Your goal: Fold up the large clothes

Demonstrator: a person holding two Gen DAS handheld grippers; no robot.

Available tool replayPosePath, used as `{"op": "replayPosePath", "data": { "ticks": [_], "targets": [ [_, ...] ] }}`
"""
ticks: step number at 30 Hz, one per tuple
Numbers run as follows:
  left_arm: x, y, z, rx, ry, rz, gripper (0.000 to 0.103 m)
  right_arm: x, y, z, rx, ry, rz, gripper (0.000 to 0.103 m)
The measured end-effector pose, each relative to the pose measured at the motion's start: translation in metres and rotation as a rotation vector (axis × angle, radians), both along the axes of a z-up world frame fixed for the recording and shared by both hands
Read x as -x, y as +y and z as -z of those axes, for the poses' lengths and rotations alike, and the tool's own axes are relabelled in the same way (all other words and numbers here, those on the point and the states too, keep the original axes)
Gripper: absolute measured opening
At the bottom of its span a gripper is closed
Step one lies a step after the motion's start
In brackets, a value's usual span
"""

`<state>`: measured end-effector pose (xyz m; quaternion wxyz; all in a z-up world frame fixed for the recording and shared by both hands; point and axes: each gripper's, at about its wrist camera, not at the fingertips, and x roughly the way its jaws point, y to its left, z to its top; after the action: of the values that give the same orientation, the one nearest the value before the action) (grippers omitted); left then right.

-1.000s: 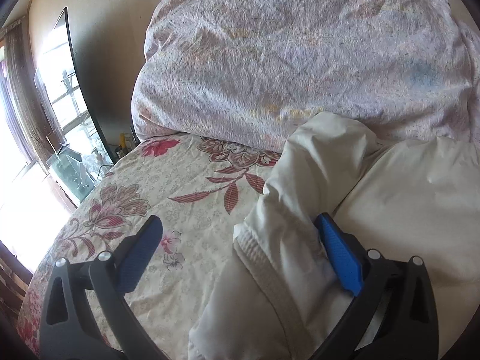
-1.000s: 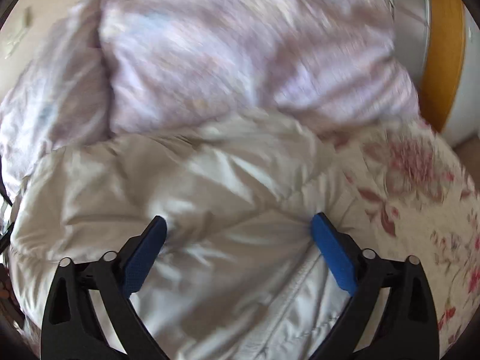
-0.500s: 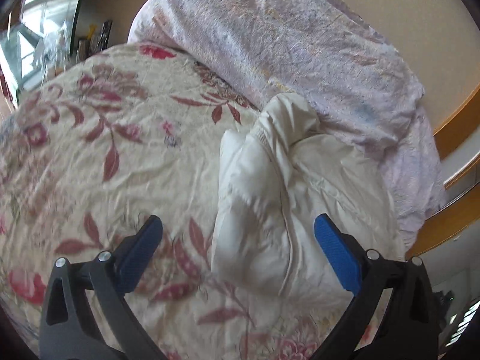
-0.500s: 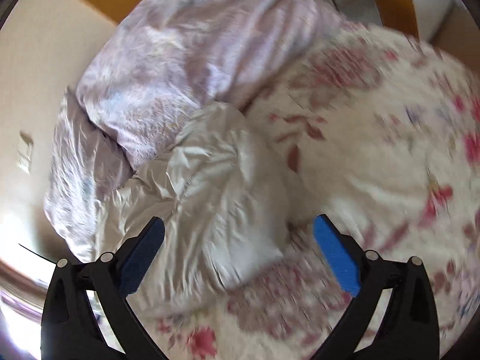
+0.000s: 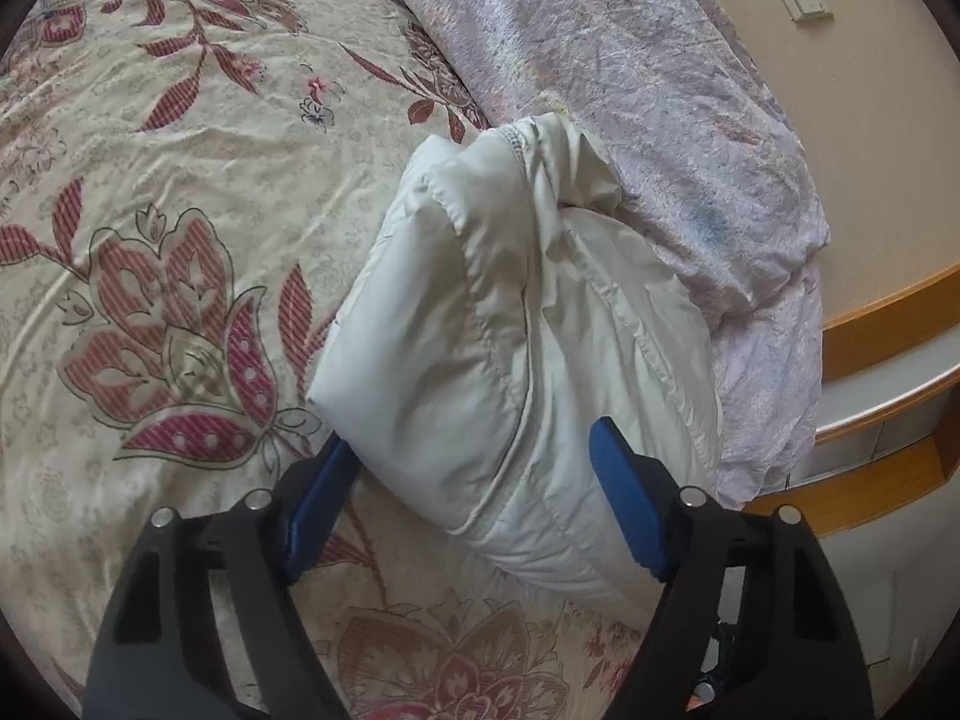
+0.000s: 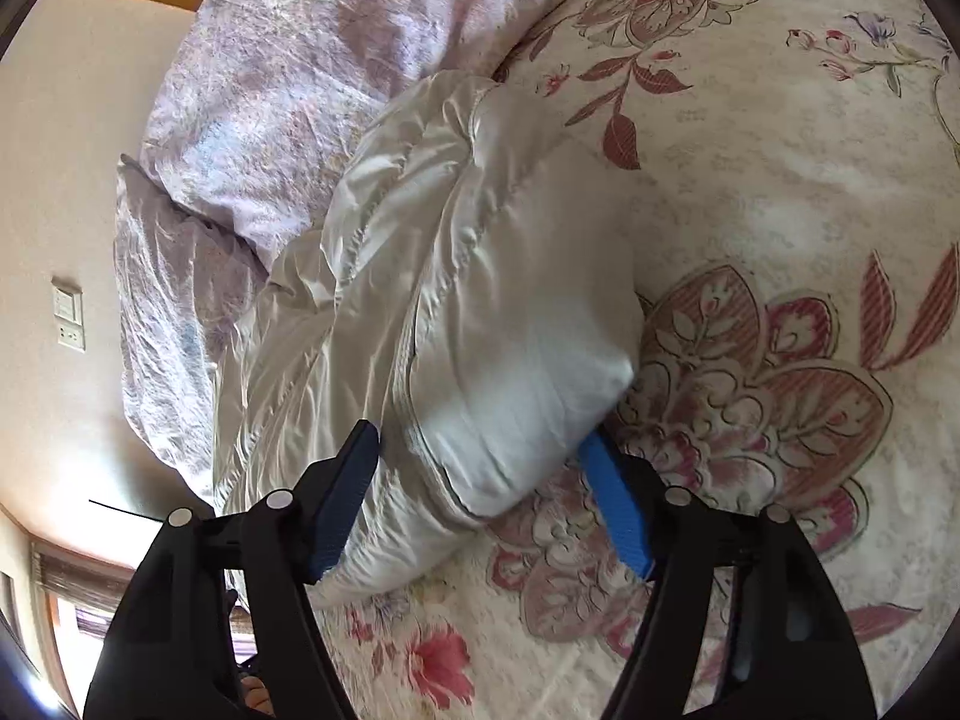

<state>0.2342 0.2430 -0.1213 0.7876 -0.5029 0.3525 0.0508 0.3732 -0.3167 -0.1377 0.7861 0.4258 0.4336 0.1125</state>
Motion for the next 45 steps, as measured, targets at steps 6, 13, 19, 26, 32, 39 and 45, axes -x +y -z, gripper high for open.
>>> {"op": "replayPosePath", "data": {
  "ticks": [6,13,19,26,32,39,45],
  "targets": [
    [0.001,0.01,0.011,0.113,-0.049,-0.106,0.05,0.0,-0.003,0.004,-0.041,-0.05,0.037,0.044],
    [0.009,0.018,-0.006,0.14,-0.118,-0.093,0.025,0.011,-0.003,-0.021,-0.052,-0.146,0.013,0.028],
    [0.032,0.025,-0.031,0.1,-0.151,-0.093,0.024,0.034,0.004,-0.041,-0.059,-0.191,-0.05,0.026],
    [0.122,0.034,-0.041,0.051,-0.128,-0.059,0.024,0.099,0.006,-0.038,-0.051,-0.205,-0.153,0.026],
    [0.197,0.039,-0.025,0.07,-0.102,-0.093,0.025,0.164,0.008,-0.016,-0.021,-0.185,-0.193,0.026],
    [0.227,0.037,-0.019,0.016,-0.114,-0.144,0.062,0.204,0.008,-0.04,0.38,-0.265,-0.092,0.069],
    [0.23,0.031,-0.027,-0.084,-0.163,-0.145,0.089,0.217,0.052,-0.075,0.629,-0.455,-0.061,0.069]
  ]
}}
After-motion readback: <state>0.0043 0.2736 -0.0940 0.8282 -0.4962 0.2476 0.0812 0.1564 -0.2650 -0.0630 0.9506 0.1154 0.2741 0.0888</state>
